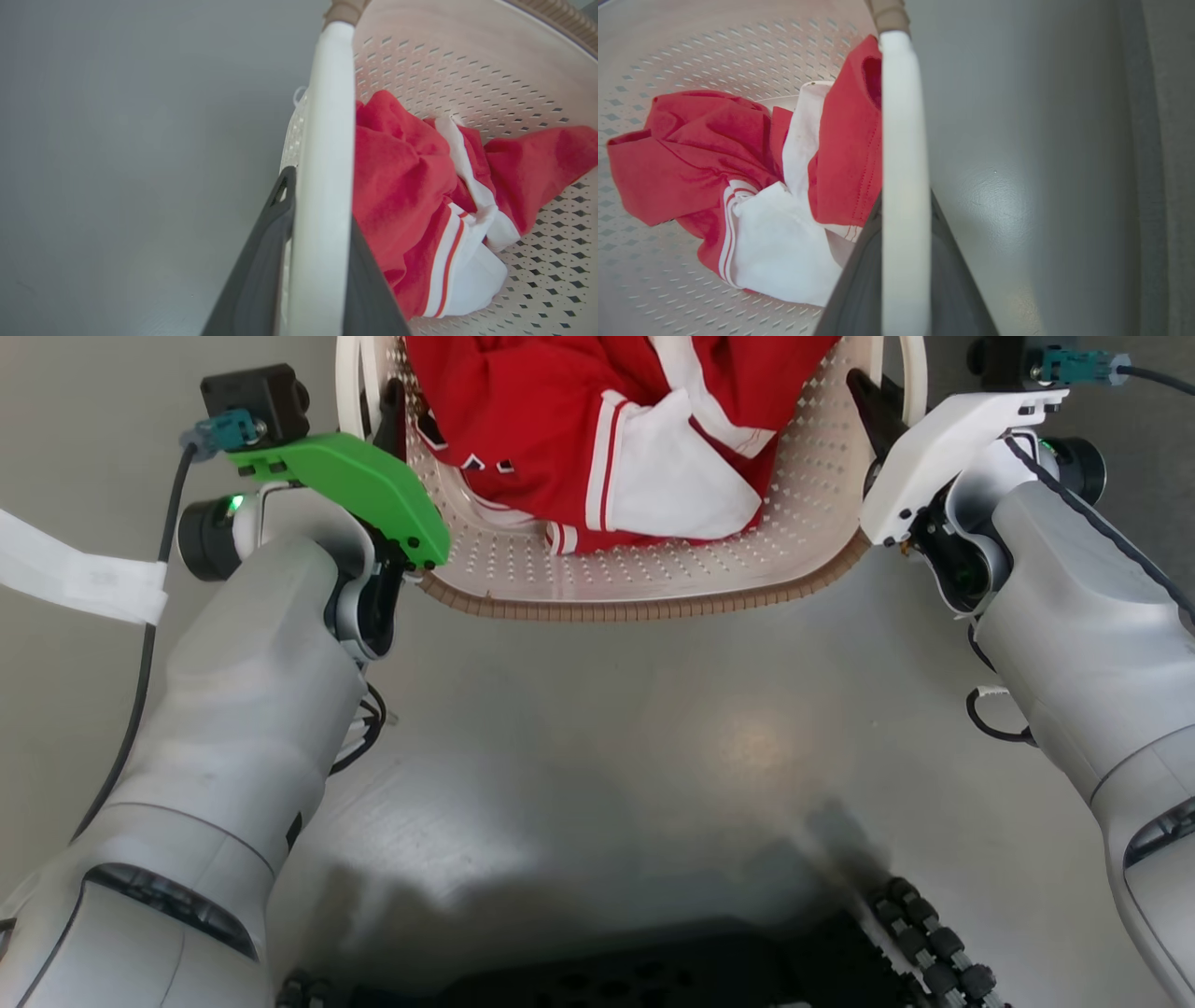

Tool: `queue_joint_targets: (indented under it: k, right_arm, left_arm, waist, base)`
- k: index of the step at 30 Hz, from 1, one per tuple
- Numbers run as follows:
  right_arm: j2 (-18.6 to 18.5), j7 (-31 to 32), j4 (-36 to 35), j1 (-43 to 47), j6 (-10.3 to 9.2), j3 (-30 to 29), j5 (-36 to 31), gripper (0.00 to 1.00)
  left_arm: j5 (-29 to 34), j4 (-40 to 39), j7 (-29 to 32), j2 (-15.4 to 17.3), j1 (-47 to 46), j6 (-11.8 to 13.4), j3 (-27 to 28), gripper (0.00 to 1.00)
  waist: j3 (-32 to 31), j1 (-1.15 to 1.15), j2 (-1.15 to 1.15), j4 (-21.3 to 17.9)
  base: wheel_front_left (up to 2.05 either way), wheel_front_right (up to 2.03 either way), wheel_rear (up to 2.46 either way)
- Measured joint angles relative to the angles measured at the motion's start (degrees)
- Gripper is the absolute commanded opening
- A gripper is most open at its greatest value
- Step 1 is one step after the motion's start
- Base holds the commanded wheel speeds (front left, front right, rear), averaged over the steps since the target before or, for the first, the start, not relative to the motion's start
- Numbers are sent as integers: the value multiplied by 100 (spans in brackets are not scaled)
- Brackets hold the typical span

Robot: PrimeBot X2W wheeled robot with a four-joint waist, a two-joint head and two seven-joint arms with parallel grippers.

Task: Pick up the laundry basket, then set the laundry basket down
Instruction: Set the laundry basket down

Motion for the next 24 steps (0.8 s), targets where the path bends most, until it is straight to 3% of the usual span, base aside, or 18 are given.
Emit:
queue_joint_targets:
  k: [8, 24]
  right_arm:
    - [8, -265, 25, -4, 0, 18, 0, 0]
    - [68, -420, 181, -10, 1, 91, 23, 0]
  left_arm:
    - [25, 12, -89, 1, -32, -59, -1, 0]
    - [31, 85, -90, 0, -42, -160, -20, 0]
  waist:
    - [378, 0, 0, 56]
    - [569, 0, 0, 108]
  base:
    - [0, 0, 0]
    - [0, 0, 0]
